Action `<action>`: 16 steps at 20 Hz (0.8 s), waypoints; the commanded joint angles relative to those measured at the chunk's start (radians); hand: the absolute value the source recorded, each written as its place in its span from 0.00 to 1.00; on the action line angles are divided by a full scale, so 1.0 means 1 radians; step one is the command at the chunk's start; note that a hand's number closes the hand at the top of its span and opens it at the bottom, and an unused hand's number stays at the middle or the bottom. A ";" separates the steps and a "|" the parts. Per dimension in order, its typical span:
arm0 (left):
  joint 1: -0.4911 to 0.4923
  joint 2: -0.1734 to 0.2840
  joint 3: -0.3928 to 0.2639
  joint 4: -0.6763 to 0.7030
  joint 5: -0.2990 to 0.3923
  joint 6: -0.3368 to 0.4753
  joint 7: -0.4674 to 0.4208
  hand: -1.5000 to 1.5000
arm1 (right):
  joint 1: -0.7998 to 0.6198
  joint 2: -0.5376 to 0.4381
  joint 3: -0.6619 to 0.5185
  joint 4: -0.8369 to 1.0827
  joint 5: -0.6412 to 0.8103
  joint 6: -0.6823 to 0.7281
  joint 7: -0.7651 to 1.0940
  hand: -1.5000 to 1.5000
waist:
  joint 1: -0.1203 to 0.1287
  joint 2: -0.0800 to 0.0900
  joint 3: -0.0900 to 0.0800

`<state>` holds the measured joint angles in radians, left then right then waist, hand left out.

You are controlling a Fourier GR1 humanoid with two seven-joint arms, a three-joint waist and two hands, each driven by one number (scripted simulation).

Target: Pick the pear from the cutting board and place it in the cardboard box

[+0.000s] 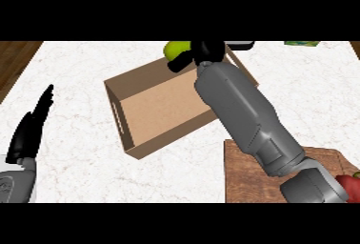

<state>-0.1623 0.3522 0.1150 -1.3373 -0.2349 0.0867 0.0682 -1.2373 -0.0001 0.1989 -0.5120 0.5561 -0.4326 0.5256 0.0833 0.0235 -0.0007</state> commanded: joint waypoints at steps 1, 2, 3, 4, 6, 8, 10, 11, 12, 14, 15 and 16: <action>-0.026 0.012 0.001 -0.011 -0.001 -0.015 0.020 0.50 | -0.041 0.000 -0.012 0.100 -0.102 -0.035 -0.033 0.00 | 0.013 0.002 0.000; -0.031 0.015 0.009 -0.002 0.004 -0.019 0.029 0.50 | -0.038 0.000 0.020 0.099 -0.123 -0.051 -0.059 0.00 | 0.009 -0.001 0.000; -0.070 0.012 0.005 0.054 -0.007 -0.012 -0.008 0.50 | -0.034 0.000 0.024 0.101 -0.134 -0.087 -0.087 0.00 | 0.022 0.010 -0.001; -0.034 -0.009 -0.003 -0.002 0.001 -0.007 0.020 0.50 | -0.023 0.000 0.014 0.114 -0.145 -0.087 -0.140 0.00 | 0.019 0.004 0.000; -0.005 -0.004 0.005 -0.011 0.004 -0.004 -0.021 0.50 | -0.047 0.000 -0.030 0.145 -0.126 -0.135 -0.203 0.00 | 0.024 0.010 0.000; -0.036 0.008 0.010 -0.004 -0.001 -0.013 0.034 0.50 | 0.000 0.000 -0.010 0.099 -0.166 -0.197 -0.276 0.00 | 0.002 -0.001 0.001; -0.018 -0.005 -0.005 -0.026 -0.013 -0.003 0.034 0.50 | -0.016 0.000 -0.038 0.100 -0.182 -0.247 -0.318 0.00 | -0.002 -0.003 0.001; -0.014 0.007 0.009 -0.019 -0.002 -0.012 0.034 0.50 | -0.016 0.000 -0.052 0.089 -0.203 -0.287 -0.328 0.00 | 0.000 -0.002 0.001; 0.005 -0.008 0.002 -0.019 -0.014 0.006 0.013 0.50 | -0.007 0.000 -0.066 0.076 -0.221 -0.299 -0.360 0.00 | -0.010 -0.005 0.001; 0.002 -0.010 0.015 0.010 -0.012 0.014 -0.001 0.50 | 0.014 0.000 -0.125 0.065 -0.250 -0.339 -0.433 0.00 | -0.030 -0.004 0.001; -0.010 0.007 0.027 0.043 -0.003 -0.005 -0.018 0.50 | -0.033 0.000 -0.107 0.056 -0.278 -0.352 -0.376 0.00 | -0.026 -0.007 0.000; -0.001 0.023 0.038 0.020 0.002 -0.013 0.001 0.50 | -0.005 0.000 -0.129 0.033 -0.296 -0.347 -0.420 0.00 | -0.038 -0.012 0.001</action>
<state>-0.1693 0.3546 0.1316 -1.3258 -0.2407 0.0847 0.0703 -1.2499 0.0000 0.1124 -0.4429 0.3213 -0.7284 0.1687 0.0655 0.0189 0.0002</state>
